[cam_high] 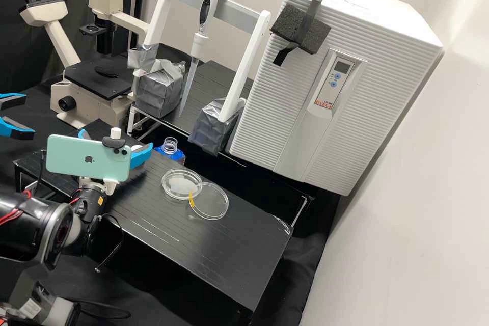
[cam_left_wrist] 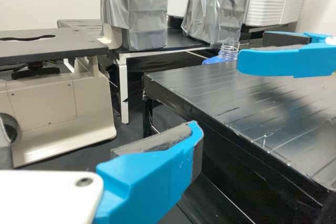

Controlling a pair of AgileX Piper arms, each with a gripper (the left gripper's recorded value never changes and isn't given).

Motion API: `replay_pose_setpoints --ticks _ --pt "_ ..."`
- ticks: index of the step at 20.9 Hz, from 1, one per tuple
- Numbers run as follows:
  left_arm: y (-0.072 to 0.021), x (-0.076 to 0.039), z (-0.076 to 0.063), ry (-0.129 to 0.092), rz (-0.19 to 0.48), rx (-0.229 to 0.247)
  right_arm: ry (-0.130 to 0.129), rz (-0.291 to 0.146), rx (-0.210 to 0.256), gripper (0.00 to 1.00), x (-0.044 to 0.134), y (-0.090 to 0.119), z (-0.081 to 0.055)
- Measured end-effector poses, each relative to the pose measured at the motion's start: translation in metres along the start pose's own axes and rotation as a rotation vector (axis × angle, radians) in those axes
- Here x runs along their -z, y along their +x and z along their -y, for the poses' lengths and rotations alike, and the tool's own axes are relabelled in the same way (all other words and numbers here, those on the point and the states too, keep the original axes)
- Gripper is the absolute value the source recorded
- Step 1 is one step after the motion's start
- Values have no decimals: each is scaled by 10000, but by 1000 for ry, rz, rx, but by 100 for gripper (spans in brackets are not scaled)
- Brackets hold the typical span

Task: Close the bottle

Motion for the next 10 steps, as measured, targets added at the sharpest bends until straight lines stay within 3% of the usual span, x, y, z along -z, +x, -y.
replay_pose_setpoints --ticks 6,10 --pt "0 -7 7 4 8 8 1 31 28 100 -63 28 54" --pt "0 -7 7 4 8 8 1 57 11 100 -114 27 20"
